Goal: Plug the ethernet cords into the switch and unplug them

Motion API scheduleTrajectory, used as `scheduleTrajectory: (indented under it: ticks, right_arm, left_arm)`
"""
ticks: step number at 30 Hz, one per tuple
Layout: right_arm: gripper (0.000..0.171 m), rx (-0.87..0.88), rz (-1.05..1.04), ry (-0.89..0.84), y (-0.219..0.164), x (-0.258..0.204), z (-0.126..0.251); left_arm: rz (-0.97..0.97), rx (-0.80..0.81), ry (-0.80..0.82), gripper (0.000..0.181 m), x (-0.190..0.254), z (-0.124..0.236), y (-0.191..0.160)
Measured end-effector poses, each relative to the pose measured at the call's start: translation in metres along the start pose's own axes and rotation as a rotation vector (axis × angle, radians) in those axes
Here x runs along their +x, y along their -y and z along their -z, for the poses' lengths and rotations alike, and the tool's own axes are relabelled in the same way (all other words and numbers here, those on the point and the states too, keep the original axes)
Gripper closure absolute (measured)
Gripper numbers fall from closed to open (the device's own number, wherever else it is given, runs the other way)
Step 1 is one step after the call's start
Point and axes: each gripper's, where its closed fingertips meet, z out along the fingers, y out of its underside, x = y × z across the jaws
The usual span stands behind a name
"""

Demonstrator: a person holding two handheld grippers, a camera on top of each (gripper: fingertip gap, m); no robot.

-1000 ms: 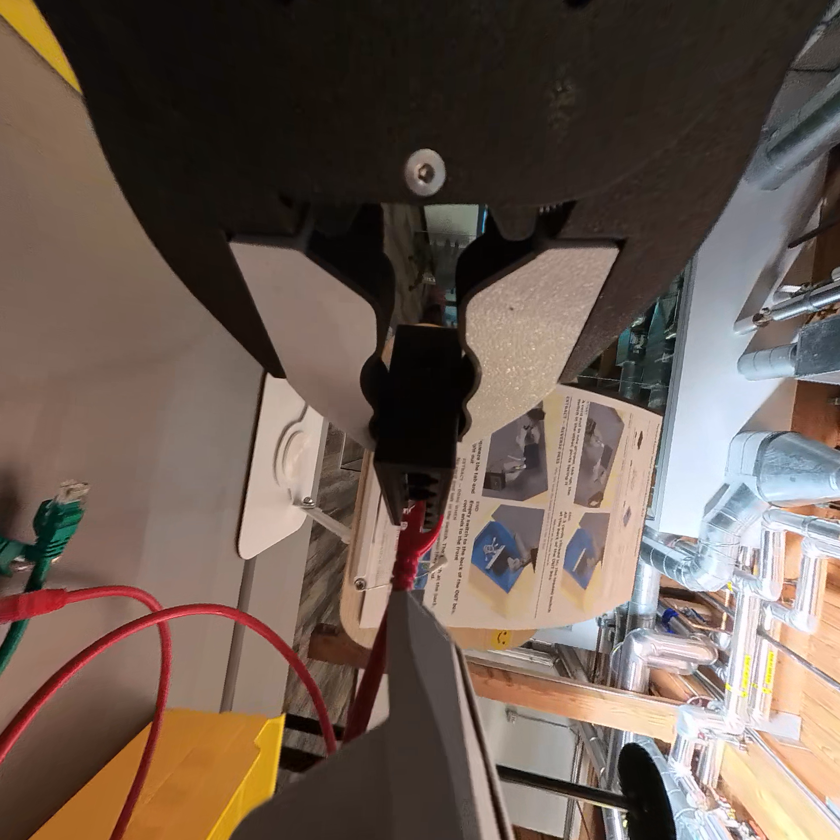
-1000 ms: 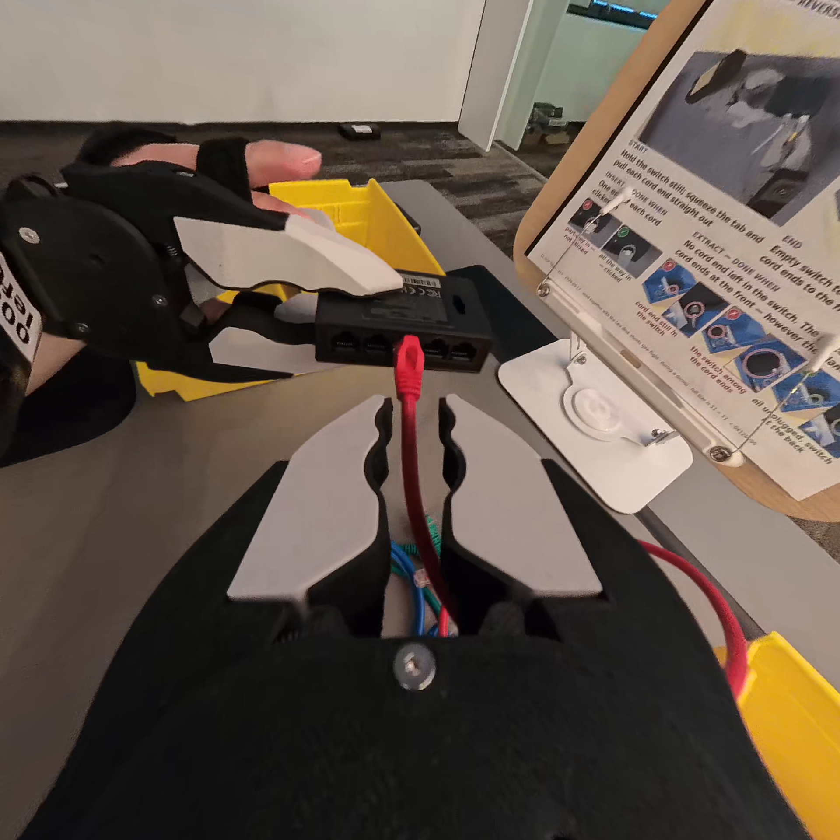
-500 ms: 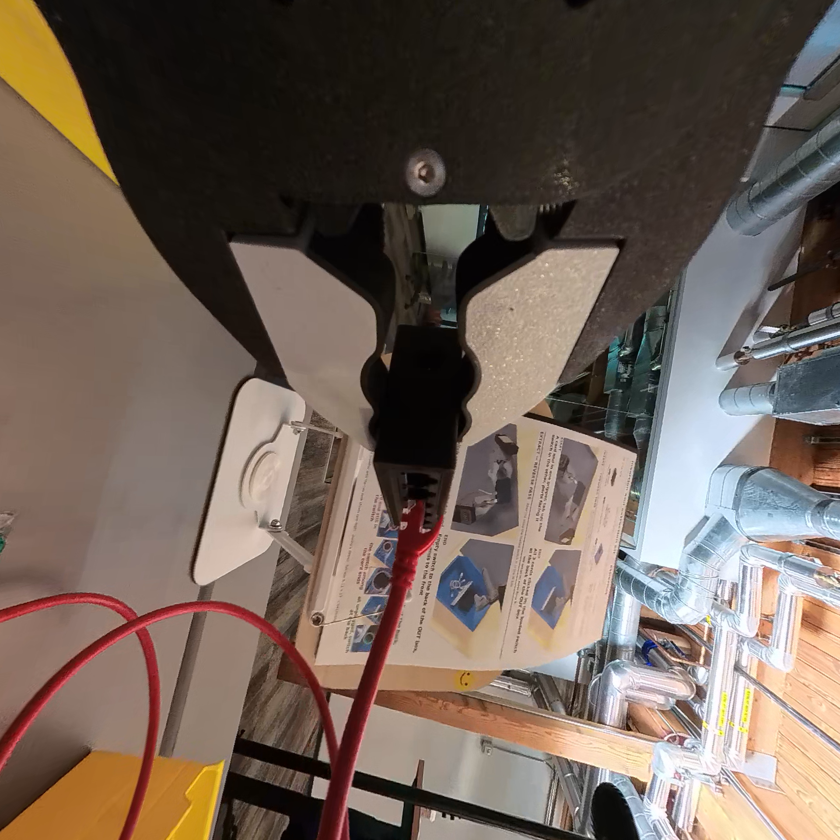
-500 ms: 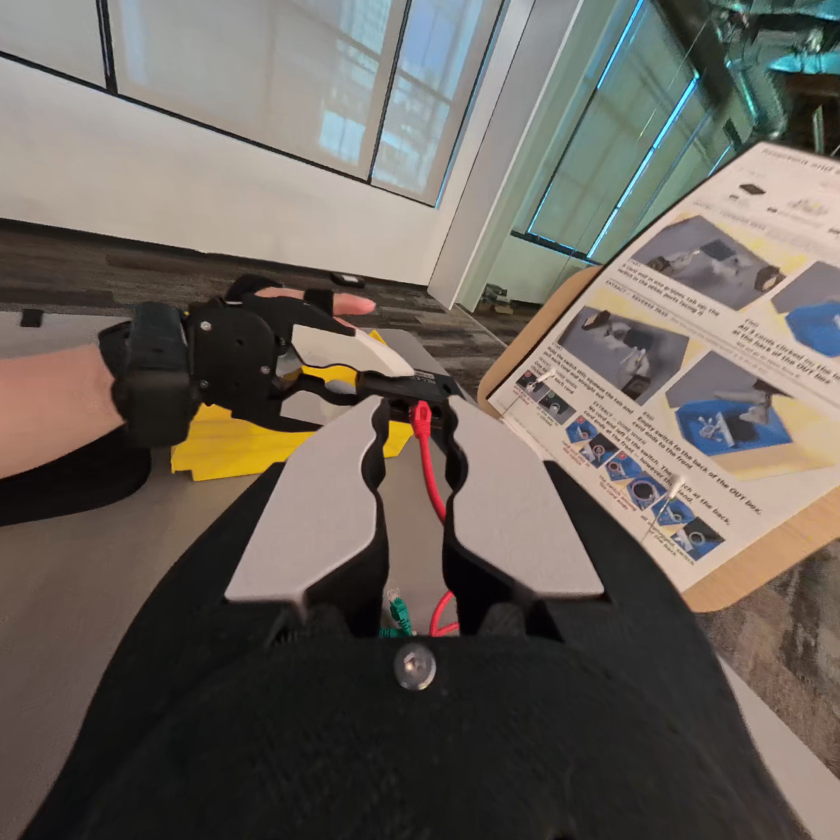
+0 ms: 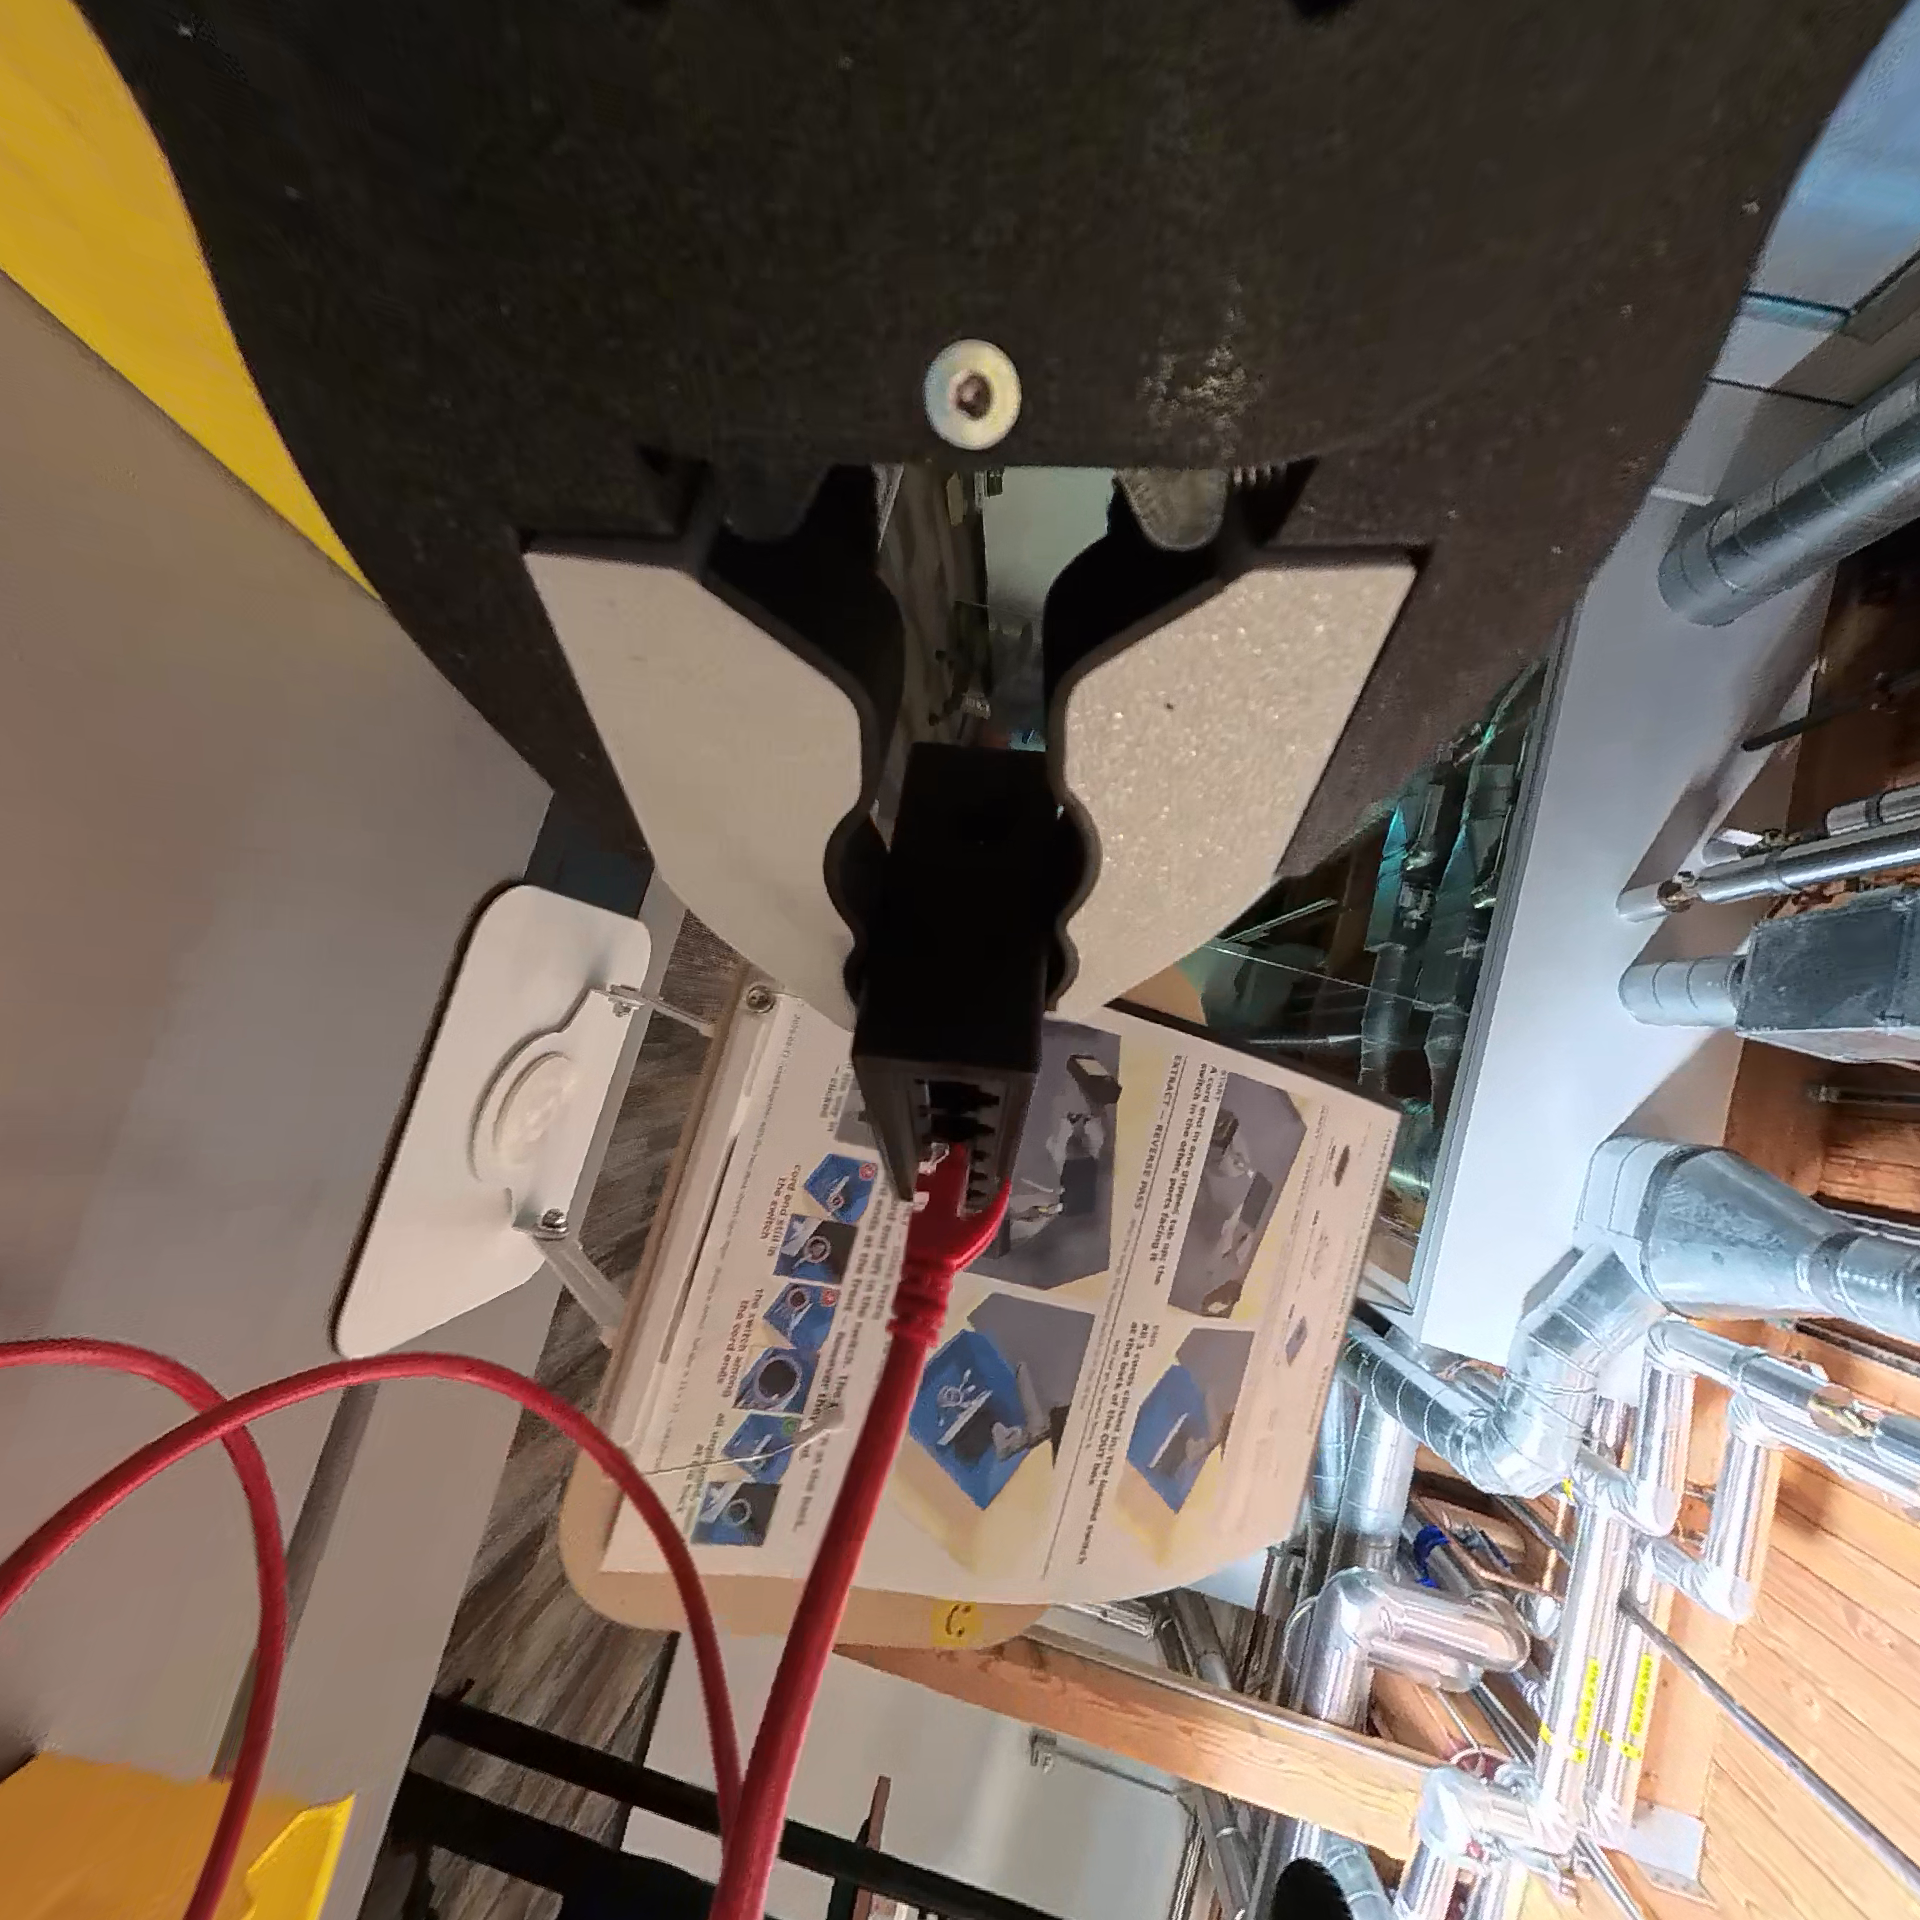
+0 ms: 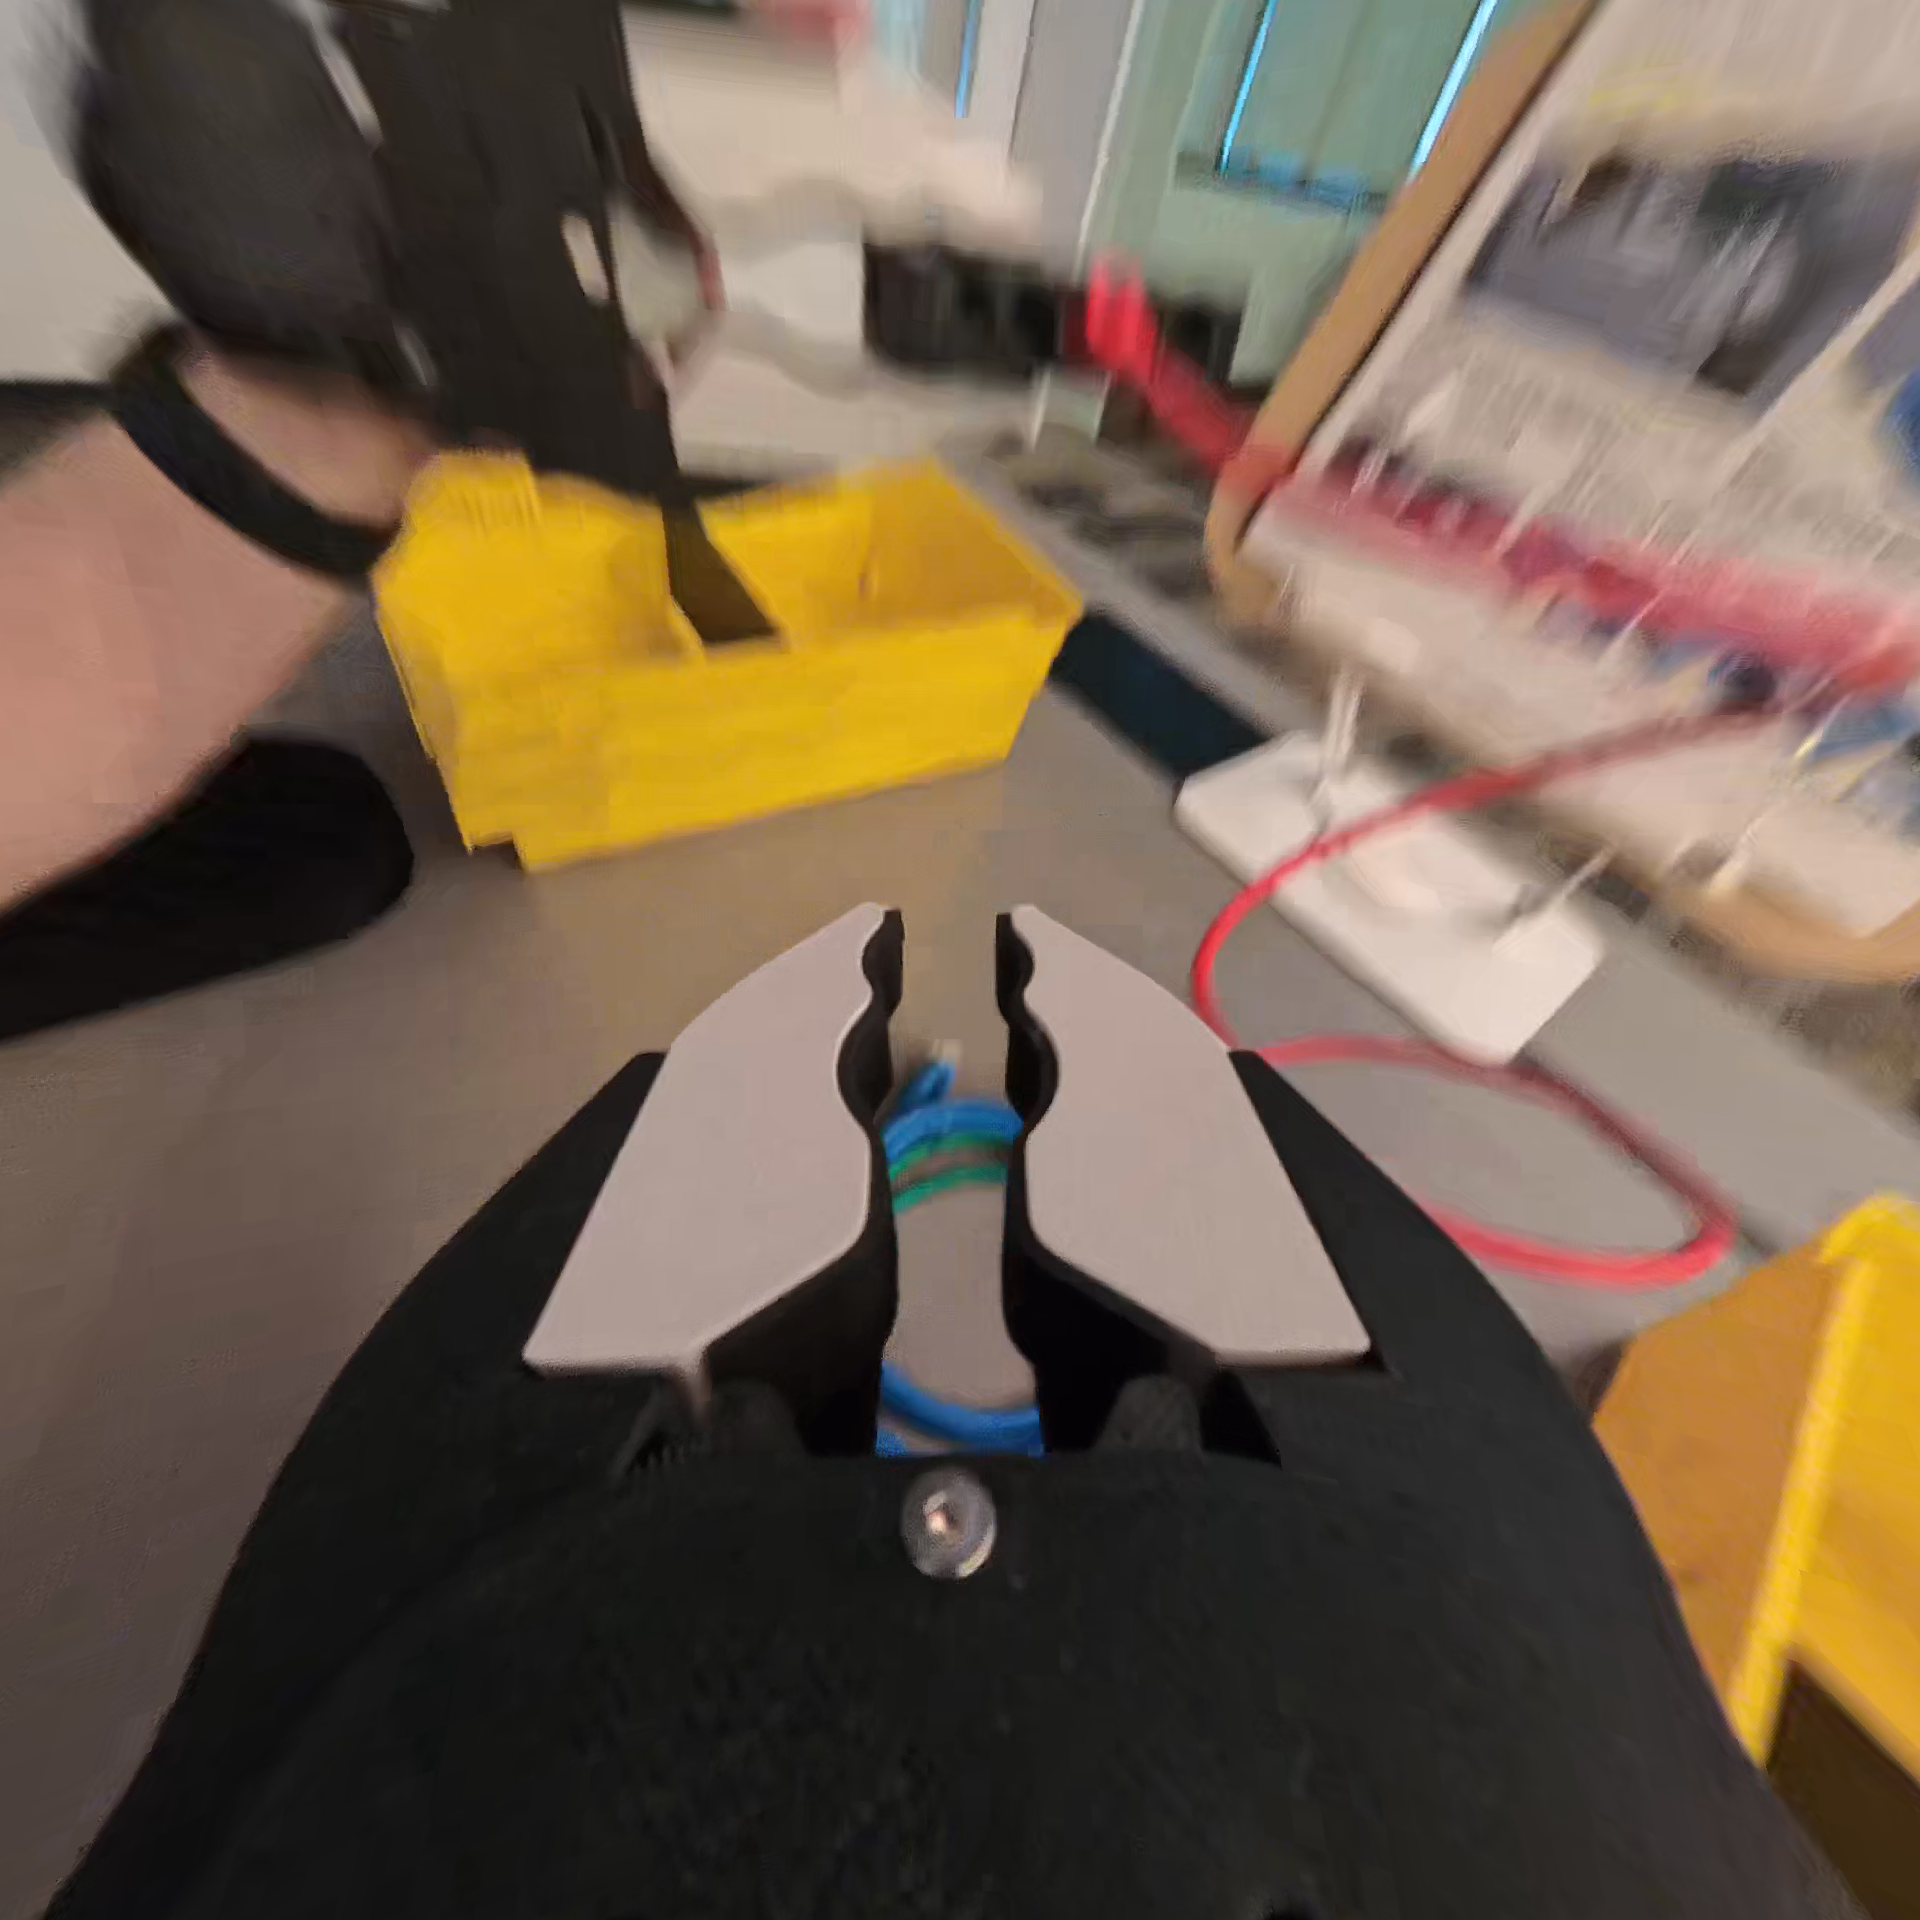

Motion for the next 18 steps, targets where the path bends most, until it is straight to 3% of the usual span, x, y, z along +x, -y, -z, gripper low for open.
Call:
scheduleTrajectory:
  ticks: [4,7,11,18]
  right_arm:
    - [0.166,-0.168,-0.182,0.083,-0.088,-0.019,-0.041]
    - [0.164,-0.325,-0.206,0.098,-0.118,-0.027,-0.057]
    - [0.163,-0.356,-0.034,-0.083,-0.122,0.003,-0.056]
    - [0.161,-0.294,-0.319,0.043,-0.116,-0.008,-0.059]
  left_arm:
    - [0.011,0.000,0.012,0.154,-0.006,0.003,0.000]
    - [0.005,0.000,0.009,0.154,-0.006,0.003,0.001]
    - [0.009,-0.003,0.005,0.154,-0.007,0.003,0.000]
    - [0.053,-0.010,0.039,0.154,-0.022,0.009,-0.010]
